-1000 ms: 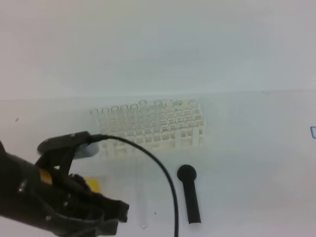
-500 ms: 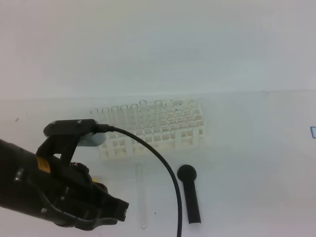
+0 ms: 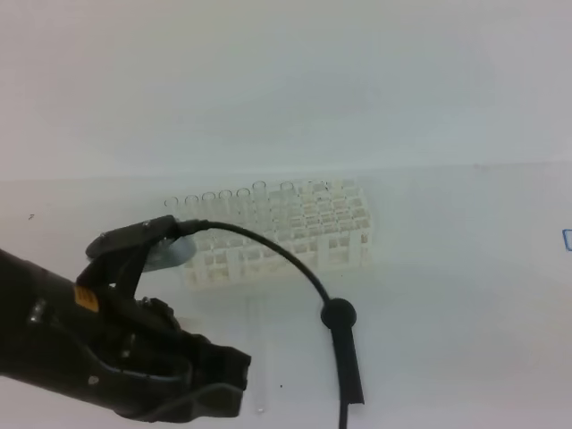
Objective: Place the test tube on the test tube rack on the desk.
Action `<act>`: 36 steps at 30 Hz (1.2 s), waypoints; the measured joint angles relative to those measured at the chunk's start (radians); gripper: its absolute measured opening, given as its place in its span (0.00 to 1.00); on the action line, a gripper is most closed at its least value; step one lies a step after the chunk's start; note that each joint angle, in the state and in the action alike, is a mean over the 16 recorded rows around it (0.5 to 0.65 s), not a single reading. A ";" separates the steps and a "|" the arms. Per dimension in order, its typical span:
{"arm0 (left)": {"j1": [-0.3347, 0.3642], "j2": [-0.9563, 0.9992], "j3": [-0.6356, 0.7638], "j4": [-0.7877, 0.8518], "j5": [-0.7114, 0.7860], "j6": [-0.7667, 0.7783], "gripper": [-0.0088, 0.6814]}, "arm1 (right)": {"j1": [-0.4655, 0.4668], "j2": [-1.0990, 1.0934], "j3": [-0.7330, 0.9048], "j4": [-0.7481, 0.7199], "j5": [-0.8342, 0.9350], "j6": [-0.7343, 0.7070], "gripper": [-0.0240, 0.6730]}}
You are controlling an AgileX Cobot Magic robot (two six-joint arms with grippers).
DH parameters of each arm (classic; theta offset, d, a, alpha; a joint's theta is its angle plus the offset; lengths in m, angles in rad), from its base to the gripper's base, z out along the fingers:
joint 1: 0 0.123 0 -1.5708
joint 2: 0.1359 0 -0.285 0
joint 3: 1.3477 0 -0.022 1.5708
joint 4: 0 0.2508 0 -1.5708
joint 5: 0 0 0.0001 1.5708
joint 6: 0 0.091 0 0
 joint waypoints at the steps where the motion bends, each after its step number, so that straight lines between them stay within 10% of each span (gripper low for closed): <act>1: 0.000 0.000 0.000 -0.009 -0.001 -0.010 0.01 | 0.000 0.000 0.000 -0.006 -0.009 -0.008 0.03; 36: -0.164 0.309 -0.045 0.246 -0.128 -0.397 0.10 | 0.181 0.167 0.002 -0.087 -0.235 -0.082 0.03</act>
